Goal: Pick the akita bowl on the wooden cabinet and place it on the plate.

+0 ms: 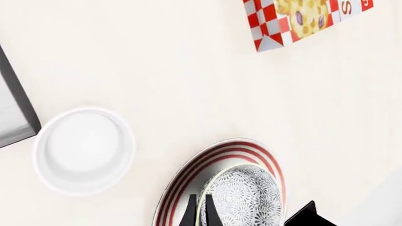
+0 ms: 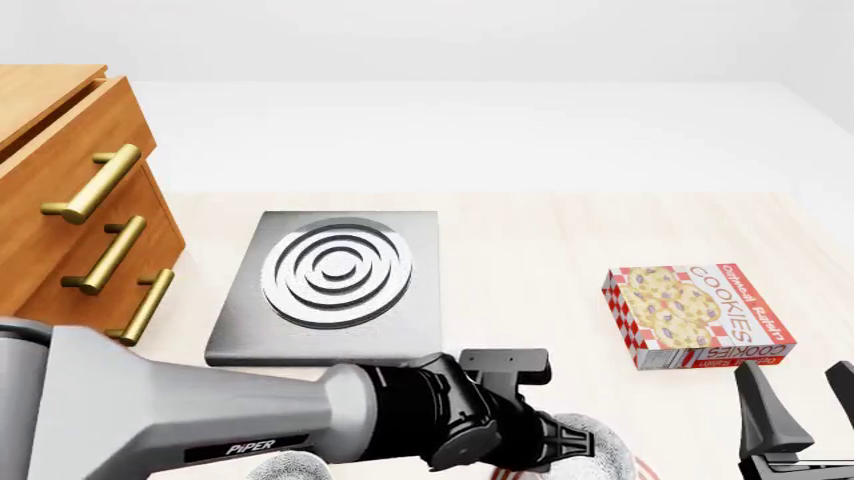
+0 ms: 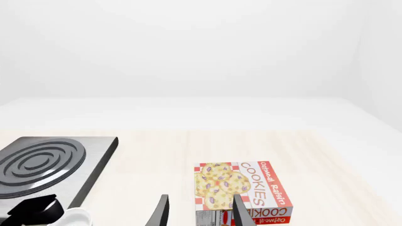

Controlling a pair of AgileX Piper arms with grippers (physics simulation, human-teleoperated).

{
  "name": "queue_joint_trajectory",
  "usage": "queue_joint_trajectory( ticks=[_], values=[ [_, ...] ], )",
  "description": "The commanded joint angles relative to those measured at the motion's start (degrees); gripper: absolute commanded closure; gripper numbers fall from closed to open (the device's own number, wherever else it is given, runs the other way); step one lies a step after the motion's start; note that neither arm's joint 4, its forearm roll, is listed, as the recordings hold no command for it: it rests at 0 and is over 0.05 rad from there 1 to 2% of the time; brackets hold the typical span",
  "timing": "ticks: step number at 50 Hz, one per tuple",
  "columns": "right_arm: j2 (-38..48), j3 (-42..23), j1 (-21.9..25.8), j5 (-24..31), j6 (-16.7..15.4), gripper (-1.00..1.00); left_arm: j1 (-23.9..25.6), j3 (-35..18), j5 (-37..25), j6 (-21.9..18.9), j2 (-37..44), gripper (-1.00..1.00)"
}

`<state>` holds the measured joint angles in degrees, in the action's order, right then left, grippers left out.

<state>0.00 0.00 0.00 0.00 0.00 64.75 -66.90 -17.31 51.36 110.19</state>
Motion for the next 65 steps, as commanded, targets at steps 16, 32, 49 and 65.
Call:
queue_joint_trajectory(
  ticks=[16,32,49,65],
  values=[
    [0.0,0.0,0.0,0.0,0.0,-1.00,5.7,-0.7,-0.7,0.4,0.4,-1.00],
    [0.0,0.0,0.0,0.0,0.0,-1.00,5.2,-1.2,-3.8,-1.3,-2.5,-1.00],
    [0.0,0.0,0.0,0.0,0.0,-1.00,1.3,-3.6,-10.0,-6.5,-6.2,-1.00],
    [0.0,0.0,0.0,0.0,0.0,-1.00,-0.3,-3.7,-12.9,-8.7,-9.4,-1.00]
  ],
)
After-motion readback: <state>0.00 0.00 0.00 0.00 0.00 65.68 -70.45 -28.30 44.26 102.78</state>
